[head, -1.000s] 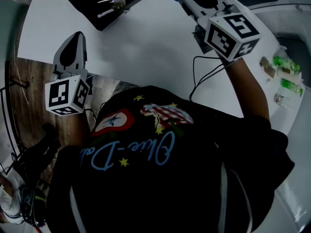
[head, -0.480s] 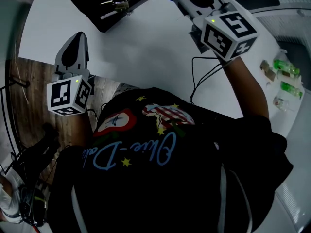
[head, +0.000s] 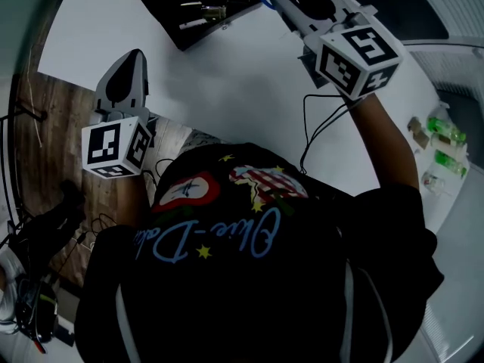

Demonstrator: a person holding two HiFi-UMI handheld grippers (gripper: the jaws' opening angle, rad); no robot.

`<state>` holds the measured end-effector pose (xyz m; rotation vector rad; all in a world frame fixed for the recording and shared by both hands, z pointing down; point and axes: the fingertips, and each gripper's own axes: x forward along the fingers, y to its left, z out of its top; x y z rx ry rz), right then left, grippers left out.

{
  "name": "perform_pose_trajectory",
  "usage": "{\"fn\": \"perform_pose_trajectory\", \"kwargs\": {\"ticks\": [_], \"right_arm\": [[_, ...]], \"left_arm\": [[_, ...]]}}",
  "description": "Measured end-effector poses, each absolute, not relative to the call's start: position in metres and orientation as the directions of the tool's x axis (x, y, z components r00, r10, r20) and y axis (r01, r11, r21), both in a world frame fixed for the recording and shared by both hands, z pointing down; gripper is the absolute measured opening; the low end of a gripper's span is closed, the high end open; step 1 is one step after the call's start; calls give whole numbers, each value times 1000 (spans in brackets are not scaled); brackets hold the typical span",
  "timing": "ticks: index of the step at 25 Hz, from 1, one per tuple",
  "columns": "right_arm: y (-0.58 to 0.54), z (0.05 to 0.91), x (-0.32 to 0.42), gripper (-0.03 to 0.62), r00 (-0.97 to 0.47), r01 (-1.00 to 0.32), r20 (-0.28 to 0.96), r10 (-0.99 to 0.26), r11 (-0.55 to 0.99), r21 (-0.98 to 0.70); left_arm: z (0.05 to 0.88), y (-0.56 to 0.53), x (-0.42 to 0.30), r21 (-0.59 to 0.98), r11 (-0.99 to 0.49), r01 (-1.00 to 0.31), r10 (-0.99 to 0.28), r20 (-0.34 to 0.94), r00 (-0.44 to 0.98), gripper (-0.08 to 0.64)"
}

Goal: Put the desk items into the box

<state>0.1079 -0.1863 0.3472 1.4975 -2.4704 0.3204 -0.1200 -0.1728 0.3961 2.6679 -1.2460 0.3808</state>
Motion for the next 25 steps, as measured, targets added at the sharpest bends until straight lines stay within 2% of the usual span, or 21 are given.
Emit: {"fn": "perform_pose_trajectory", "kwargs": {"ticks": [12, 21, 25], "right_arm": [[-230, 367, 77, 91, -507, -853, 339, -793, 517, -66], [-254, 401, 62, 91, -534, -798, 431, -727, 602, 26], [-261, 419, 59, 91, -538, -765, 480, -693, 641, 67]], "left_arm": [[407, -190, -154, 43, -572, -819, -768, 324, 553, 8], [422, -203, -171, 47, -541, -840, -774, 362, 519, 8], [426, -212, -164, -12, -571, -821, -762, 379, 525, 8]]}}
